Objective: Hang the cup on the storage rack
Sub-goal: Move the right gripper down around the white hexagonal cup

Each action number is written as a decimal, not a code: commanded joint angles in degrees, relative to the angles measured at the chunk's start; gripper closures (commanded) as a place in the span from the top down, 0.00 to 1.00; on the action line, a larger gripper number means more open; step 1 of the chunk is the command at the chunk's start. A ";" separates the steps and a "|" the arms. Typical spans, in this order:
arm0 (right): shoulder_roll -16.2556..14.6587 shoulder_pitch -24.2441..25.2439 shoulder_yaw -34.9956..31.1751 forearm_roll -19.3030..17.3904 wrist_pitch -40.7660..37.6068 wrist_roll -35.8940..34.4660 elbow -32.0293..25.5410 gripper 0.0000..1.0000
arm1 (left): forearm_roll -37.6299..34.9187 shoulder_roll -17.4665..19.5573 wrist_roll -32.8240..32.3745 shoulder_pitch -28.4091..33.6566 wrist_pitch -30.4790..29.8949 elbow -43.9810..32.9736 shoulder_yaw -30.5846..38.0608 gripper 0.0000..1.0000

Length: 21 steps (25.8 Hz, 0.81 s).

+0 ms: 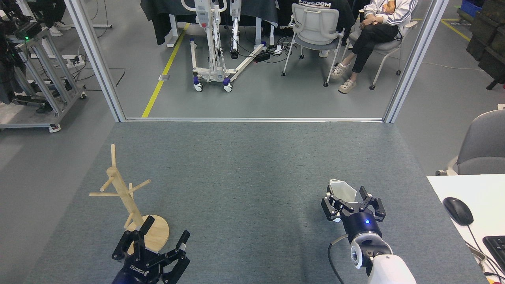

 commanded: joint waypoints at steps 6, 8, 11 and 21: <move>-0.69 -2.64 -0.06 -0.50 -0.01 0.28 5.83 1.00 | 0.02 -1.31 0.16 1.43 -0.47 0.00 -1.36 1.00; -0.61 -3.78 0.21 -0.58 -0.19 0.28 6.45 0.99 | 0.02 -1.40 0.16 1.52 -0.38 0.00 -1.62 1.00; -0.52 -4.40 0.56 -0.58 -0.27 0.28 6.97 1.00 | 0.02 -2.19 0.16 2.13 -0.38 0.18 -1.62 1.00; -0.87 -4.49 0.56 -1.81 -4.23 0.19 6.62 1.00 | 0.11 -3.51 1.21 3.10 -0.65 2.20 -2.59 1.00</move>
